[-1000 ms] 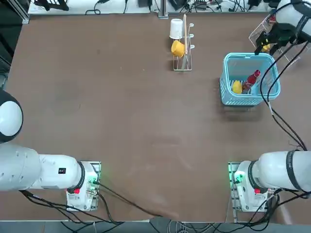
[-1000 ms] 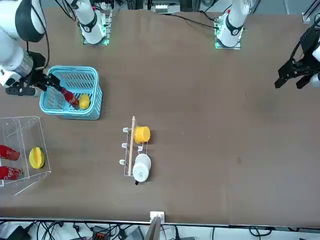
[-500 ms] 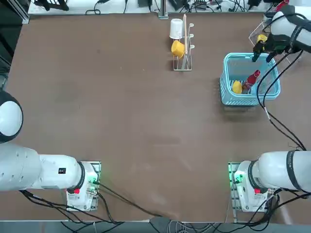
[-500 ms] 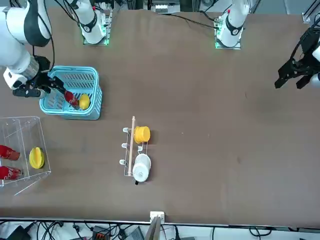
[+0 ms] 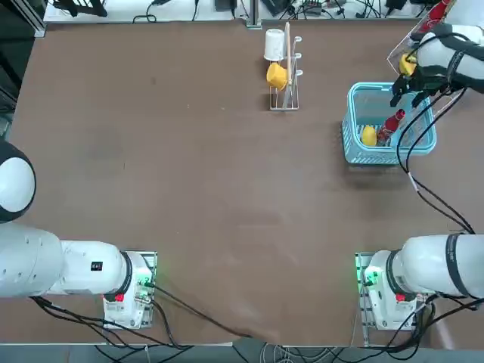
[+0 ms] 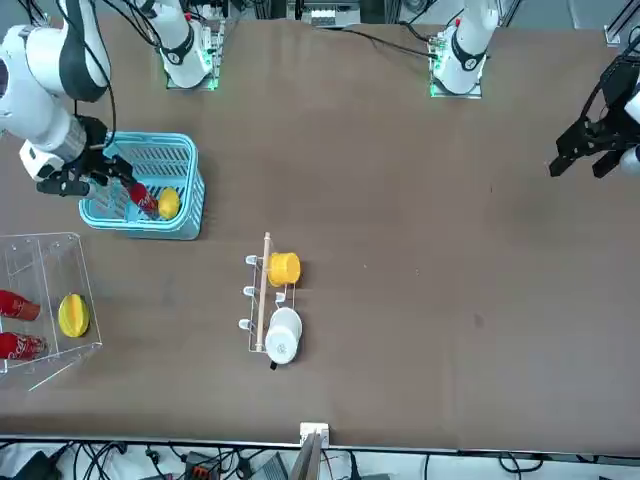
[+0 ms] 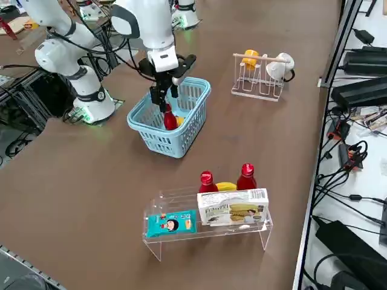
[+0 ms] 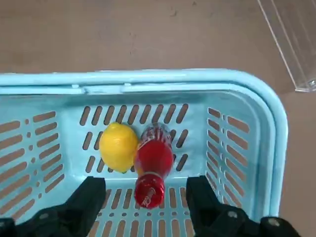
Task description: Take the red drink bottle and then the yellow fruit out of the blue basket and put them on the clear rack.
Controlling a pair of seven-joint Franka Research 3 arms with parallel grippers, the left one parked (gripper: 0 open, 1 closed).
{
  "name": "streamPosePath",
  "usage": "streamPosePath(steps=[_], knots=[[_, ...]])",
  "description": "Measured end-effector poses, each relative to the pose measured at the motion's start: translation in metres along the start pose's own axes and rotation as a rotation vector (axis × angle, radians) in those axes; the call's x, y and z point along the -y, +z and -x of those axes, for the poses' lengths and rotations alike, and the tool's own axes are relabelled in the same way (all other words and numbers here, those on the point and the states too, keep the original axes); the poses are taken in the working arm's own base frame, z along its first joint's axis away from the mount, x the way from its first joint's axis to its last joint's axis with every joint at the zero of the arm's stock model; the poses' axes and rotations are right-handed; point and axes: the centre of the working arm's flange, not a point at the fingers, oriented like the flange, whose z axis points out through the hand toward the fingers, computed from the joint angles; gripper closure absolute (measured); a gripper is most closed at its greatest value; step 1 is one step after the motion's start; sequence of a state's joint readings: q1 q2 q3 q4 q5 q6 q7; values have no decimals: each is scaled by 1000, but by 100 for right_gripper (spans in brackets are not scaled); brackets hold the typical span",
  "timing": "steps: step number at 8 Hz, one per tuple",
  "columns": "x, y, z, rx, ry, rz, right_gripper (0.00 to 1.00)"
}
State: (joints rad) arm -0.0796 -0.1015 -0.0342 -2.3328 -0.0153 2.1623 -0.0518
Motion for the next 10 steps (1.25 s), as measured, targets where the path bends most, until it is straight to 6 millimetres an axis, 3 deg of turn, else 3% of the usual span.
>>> streamPosePath(steps=[8, 10], knots=[[0, 34, -5, 66, -1, -2, 15], [1, 36, -3, 83, -2, -2, 29]])
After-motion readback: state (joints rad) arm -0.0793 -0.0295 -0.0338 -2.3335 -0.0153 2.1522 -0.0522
